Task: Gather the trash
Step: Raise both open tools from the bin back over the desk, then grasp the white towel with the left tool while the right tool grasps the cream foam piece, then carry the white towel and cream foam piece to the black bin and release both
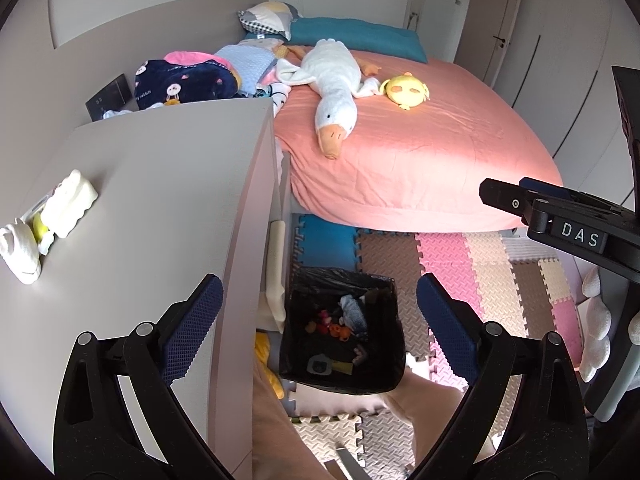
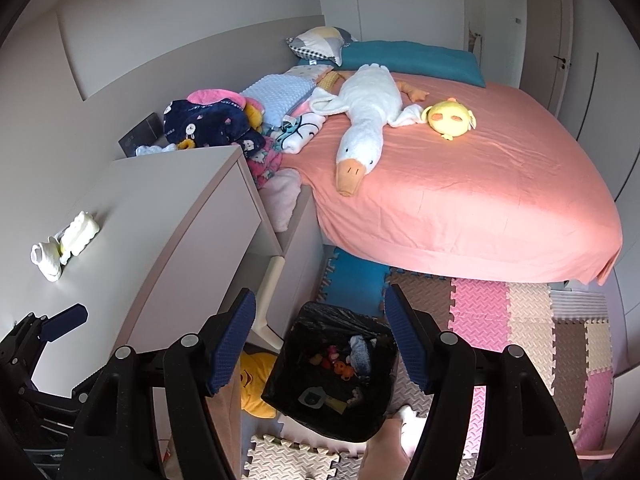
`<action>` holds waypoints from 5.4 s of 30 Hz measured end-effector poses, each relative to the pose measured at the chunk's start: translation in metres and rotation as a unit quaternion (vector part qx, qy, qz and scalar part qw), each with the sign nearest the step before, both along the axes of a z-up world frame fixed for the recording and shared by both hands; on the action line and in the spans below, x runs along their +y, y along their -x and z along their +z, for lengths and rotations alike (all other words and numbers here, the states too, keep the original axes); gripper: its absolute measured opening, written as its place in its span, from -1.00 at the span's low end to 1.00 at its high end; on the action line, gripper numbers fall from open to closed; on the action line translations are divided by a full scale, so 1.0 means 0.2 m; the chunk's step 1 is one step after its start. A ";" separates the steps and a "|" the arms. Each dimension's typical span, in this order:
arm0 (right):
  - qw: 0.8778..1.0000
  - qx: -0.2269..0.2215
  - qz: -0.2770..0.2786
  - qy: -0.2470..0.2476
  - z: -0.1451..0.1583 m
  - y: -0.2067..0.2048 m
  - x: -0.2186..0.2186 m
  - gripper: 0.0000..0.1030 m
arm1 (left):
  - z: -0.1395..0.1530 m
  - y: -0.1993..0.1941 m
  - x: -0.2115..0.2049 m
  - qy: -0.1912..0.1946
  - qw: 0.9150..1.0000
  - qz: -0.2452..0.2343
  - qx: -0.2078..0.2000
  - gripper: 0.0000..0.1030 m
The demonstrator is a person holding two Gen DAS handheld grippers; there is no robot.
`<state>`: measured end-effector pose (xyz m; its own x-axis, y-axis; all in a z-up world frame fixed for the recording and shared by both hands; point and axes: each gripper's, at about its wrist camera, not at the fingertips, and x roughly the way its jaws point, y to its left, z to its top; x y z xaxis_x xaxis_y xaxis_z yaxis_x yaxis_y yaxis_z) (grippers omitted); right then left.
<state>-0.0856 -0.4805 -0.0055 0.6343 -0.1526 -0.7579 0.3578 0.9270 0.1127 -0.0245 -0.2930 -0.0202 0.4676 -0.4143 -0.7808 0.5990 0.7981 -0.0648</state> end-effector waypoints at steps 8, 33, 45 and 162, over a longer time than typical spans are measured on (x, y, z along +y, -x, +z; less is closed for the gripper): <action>1.000 -0.003 0.010 -0.004 0.00 -0.04 0.05 0.31 | 0.01 -0.02 0.04 -0.002 1.000 0.006 -0.002 0.83; 0.995 -0.021 0.096 -0.027 -0.02 -0.35 0.51 0.31 | 0.01 -0.22 0.55 -0.012 0.995 0.103 -0.008 0.83; 0.990 -0.009 0.139 -0.026 -0.06 -0.58 0.78 0.32 | 0.00 -0.37 0.87 -0.017 0.984 0.175 -0.020 0.83; 0.980 -0.114 0.155 -0.049 0.24 -0.28 0.55 -0.97 | 0.21 -0.20 0.54 0.062 0.984 0.146 -0.078 -0.14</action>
<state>-0.0295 -0.3699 0.0429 0.7930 0.1406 -0.5928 0.0166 0.9676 0.2518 0.0149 -0.1860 0.0222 0.6905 -0.3320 -0.6426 0.3564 0.9293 -0.0972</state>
